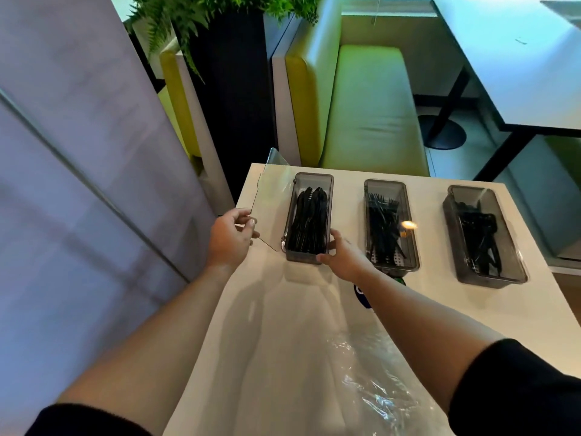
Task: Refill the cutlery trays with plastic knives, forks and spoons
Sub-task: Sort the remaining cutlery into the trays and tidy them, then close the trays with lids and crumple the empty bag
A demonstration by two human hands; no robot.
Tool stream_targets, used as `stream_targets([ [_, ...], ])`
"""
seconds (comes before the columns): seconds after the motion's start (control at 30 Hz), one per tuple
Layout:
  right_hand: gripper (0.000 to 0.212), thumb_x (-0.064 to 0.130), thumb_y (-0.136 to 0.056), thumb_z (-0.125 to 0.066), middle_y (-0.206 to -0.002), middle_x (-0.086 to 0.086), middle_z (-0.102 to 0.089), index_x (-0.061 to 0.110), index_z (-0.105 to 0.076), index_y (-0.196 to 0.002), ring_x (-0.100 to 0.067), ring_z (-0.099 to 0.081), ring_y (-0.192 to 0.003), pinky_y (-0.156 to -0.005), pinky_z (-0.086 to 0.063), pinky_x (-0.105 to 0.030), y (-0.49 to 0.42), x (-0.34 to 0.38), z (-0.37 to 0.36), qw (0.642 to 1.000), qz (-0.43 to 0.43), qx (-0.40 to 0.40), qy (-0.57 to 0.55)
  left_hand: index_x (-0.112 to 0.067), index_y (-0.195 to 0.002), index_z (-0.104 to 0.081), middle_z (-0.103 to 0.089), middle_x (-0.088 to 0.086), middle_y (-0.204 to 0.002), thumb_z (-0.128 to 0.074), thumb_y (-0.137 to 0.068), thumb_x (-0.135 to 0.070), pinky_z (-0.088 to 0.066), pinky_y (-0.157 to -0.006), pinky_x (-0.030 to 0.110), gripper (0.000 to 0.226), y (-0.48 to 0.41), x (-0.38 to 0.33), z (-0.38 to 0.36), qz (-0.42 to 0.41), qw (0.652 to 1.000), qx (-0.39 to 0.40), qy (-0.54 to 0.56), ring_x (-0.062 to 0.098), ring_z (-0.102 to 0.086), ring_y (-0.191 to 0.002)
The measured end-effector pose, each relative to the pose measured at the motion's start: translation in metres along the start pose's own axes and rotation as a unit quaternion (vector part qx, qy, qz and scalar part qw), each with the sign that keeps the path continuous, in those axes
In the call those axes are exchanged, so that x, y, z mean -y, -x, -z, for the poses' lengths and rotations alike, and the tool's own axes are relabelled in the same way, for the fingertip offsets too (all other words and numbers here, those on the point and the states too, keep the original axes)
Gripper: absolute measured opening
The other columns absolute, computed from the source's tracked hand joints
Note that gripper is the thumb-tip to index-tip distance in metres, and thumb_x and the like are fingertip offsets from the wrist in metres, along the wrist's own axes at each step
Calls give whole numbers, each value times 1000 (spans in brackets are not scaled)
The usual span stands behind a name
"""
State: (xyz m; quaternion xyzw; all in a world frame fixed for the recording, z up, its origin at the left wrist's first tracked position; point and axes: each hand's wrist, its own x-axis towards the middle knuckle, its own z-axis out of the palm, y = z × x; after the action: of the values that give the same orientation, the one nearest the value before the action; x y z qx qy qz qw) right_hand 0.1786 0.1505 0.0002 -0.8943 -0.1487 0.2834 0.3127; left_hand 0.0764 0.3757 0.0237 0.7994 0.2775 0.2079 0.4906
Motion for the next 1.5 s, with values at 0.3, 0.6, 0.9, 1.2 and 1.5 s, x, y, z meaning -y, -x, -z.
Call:
stream_targets([
  [0.3, 76, 27, -95, -67, -135, 1, -61, 23, -24, -157, -21, -54, -126, -93, -39, -31, 0, -3, 4, 1000, 14, -5, -6, -24, -106, -73, -73, -11, -99, -75, -88, -25, -55, -75, 17, 18, 10, -29, -34, -61, 990, 126, -9, 0, -69, -90],
  [0.6, 72, 28, -95, -67, -131, 3, -64, 23, -29, -156, -21, -58, -122, -88, -42, -28, 0, -9, 7, 999, 31, -5, -16, -15, -126, -69, -66, -1, -127, -79, -83, -40, -51, -100, 34, 51, 15, -23, -72, -175, 939, 195, -223, 18, -61, -115],
  [0.9, 83, 11, -86, -75, -136, 4, -62, 22, -31, -155, -15, -58, -117, -97, -52, -34, 5, -19, 13, 997, 37, 33, -55, -14, -127, -69, -63, 0, -130, -74, -90, -31, -51, -98, 38, 42, 28, -20, -88, -233, 873, 204, -376, 25, -54, -122],
  [1.2, 59, 5, -89, -67, -112, 1, -72, 12, -49, -144, -16, -68, -102, -93, -57, -36, 22, -24, 40, 993, 27, 98, -57, -17, -122, -69, -63, 2, -123, -70, -91, -38, -50, -94, 39, 38, 32, -38, -96, -195, 876, 223, -381, 25, -58, -114],
  [1.5, 19, 16, -88, -73, -98, -7, -73, 15, -73, -107, -17, -69, -83, -68, -57, -28, 73, -66, 82, 994, -5, 104, 45, -22, -112, -70, -67, -7, -100, -71, -92, -37, -59, -79, 30, 26, 79, -59, -108, -134, 911, 322, -220, 5, -64, -88],
])
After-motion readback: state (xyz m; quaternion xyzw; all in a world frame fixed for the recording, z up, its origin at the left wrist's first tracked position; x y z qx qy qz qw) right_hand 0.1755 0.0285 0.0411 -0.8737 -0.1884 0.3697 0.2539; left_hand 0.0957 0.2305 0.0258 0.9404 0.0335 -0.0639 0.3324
